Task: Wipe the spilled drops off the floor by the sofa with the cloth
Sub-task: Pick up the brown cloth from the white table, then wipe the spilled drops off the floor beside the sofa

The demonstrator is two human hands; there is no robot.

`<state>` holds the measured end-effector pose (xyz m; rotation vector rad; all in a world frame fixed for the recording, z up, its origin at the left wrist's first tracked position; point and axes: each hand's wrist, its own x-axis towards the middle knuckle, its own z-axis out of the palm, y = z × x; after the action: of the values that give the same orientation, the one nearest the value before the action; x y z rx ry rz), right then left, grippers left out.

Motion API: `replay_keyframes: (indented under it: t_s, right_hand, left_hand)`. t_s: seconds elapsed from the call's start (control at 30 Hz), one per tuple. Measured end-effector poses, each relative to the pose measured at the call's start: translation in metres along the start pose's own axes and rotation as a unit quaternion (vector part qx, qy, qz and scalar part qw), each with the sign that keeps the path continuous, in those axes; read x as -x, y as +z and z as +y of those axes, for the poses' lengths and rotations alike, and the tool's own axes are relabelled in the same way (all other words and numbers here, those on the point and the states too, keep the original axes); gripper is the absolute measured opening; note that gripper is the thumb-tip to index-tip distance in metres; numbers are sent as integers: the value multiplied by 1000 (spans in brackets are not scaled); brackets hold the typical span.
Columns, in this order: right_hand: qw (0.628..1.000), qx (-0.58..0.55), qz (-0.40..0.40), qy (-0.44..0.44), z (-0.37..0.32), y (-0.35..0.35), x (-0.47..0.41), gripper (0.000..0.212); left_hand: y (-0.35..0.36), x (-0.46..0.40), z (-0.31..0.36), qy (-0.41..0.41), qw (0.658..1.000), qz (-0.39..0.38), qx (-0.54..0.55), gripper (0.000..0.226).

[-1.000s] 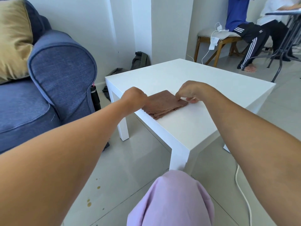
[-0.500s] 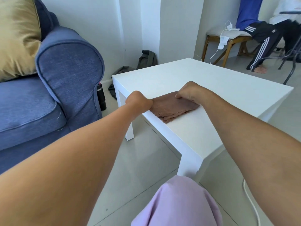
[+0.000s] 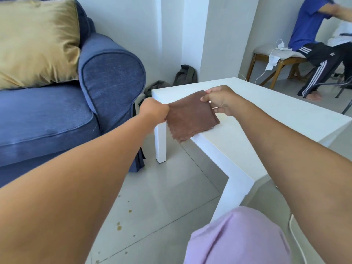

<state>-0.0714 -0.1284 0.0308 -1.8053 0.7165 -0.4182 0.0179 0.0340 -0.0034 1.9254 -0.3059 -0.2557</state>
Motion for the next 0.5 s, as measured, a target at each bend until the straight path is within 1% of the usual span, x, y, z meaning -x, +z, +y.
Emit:
replay_keyframes:
  t_s: [0.07,0.1,0.2,0.3,0.5]
  right_hand:
    - [1000,-10,-20,-1,-6,19,5,23]
    - [999,-17,-33,0,-9,33,9,26]
    - [997,-29,-76,9,-10,81,18,29]
    - [992,-29,-122,24,-7,135,30,27]
    - [964,-7,-262,48,5,258,62,22]
  left_hand:
    - [-23,2,-8,-1,1000,17,2,23]
    - [-36,3,-14,-6,1000,29,4,25]
    - [-80,10,-37,-28,998,62,8,28]
    - [-125,20,-64,-51,995,90,-11,29]
    - [-219,48,-149,-132,978,163,-17,28]
